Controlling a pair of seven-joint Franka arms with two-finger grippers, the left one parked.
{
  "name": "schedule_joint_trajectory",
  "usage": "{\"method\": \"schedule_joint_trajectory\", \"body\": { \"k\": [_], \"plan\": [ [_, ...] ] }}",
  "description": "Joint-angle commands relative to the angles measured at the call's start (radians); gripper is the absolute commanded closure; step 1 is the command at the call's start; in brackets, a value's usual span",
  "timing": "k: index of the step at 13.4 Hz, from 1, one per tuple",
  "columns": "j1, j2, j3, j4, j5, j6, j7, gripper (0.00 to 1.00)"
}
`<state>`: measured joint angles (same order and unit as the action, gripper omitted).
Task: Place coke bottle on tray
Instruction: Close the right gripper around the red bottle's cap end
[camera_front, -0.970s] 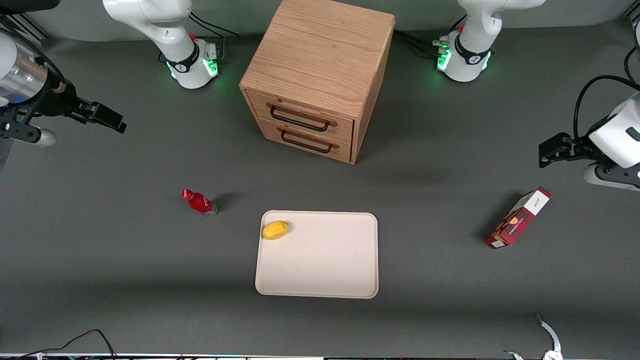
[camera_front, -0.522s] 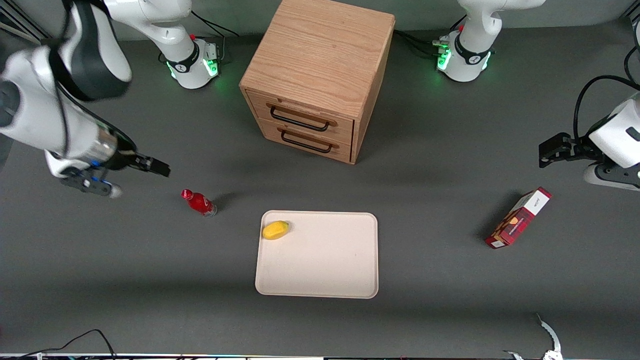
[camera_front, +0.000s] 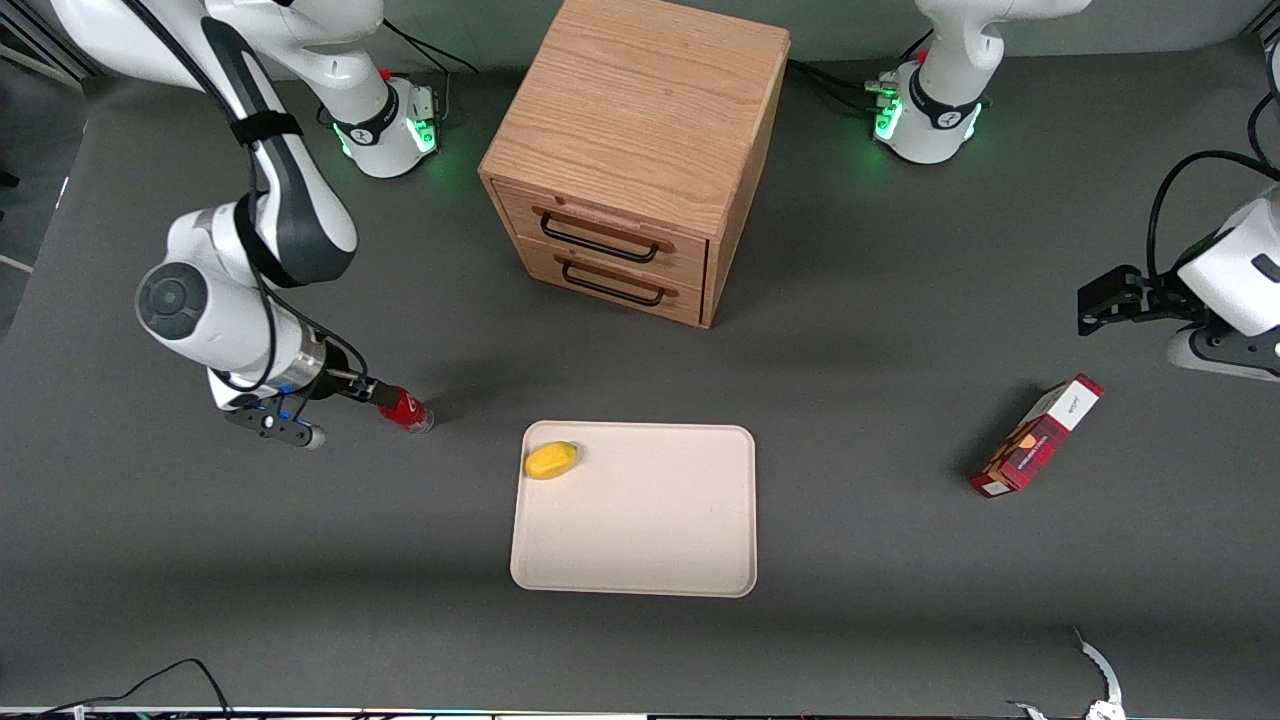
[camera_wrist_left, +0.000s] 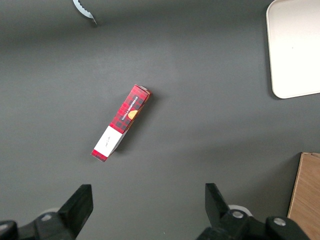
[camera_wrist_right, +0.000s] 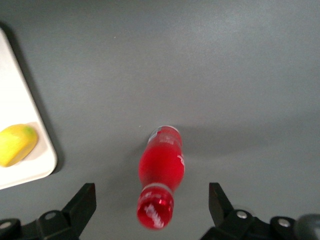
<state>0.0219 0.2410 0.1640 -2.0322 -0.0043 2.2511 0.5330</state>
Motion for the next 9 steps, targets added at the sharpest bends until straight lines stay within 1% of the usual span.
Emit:
{"method": "schedule_joint_trajectory", "body": {
  "k": [1,3,4,5,9],
  "plan": [
    [0.003,-0.006,0.003,-0.031,-0.034,0.041,0.038,0.12],
    [0.004,-0.008,0.005,-0.037,-0.054,0.041,0.038,0.71],
    [0.003,-0.009,0.017,-0.039,-0.056,0.041,0.038,0.91],
    [0.003,-0.012,0.025,-0.039,-0.056,0.041,0.039,1.00],
    [0.003,-0.031,0.035,-0.019,-0.059,0.012,0.019,1.00]
  ]
}}
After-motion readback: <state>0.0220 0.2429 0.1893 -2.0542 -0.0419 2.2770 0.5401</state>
